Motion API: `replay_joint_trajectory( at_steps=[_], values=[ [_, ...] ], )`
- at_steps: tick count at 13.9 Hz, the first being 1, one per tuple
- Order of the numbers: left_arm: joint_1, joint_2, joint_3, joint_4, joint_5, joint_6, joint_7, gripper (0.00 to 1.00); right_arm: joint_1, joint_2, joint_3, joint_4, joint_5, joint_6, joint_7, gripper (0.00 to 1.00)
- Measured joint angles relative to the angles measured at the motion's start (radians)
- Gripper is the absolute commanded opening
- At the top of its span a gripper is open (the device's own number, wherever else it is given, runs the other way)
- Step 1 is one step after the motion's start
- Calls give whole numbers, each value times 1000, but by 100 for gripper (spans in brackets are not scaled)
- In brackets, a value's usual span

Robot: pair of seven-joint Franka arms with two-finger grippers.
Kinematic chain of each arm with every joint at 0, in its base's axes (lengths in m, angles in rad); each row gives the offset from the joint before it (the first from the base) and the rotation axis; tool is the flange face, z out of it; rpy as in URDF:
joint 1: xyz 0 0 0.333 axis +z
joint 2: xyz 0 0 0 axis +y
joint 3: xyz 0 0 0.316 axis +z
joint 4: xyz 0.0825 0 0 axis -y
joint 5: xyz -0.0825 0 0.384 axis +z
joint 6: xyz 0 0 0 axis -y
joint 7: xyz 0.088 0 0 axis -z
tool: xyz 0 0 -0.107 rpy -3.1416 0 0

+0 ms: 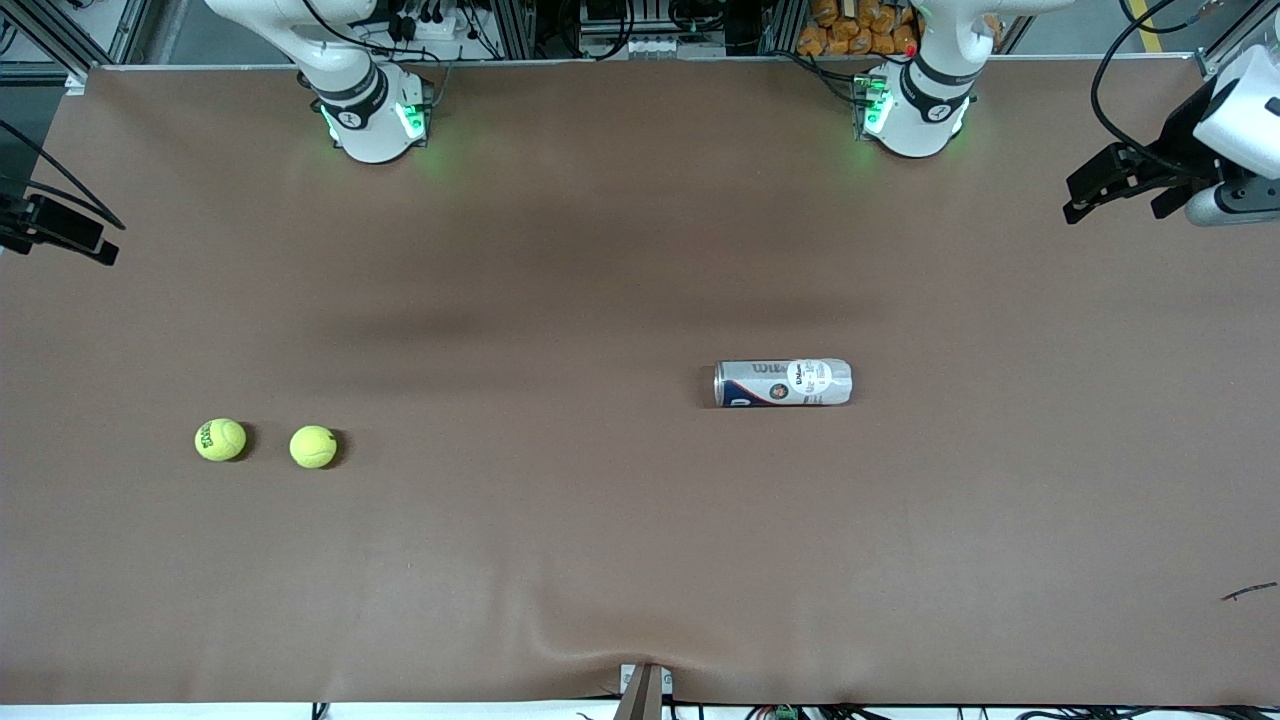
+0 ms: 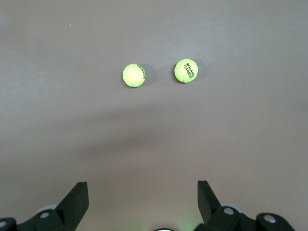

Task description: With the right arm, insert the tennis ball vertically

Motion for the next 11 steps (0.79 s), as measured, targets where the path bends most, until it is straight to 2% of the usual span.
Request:
replay_joint_trajectory(
  at_steps=[11],
  values=[
    [5,7,3,23,34,-11,5,100,0,0,0,0,0,0,0,100]
  ],
)
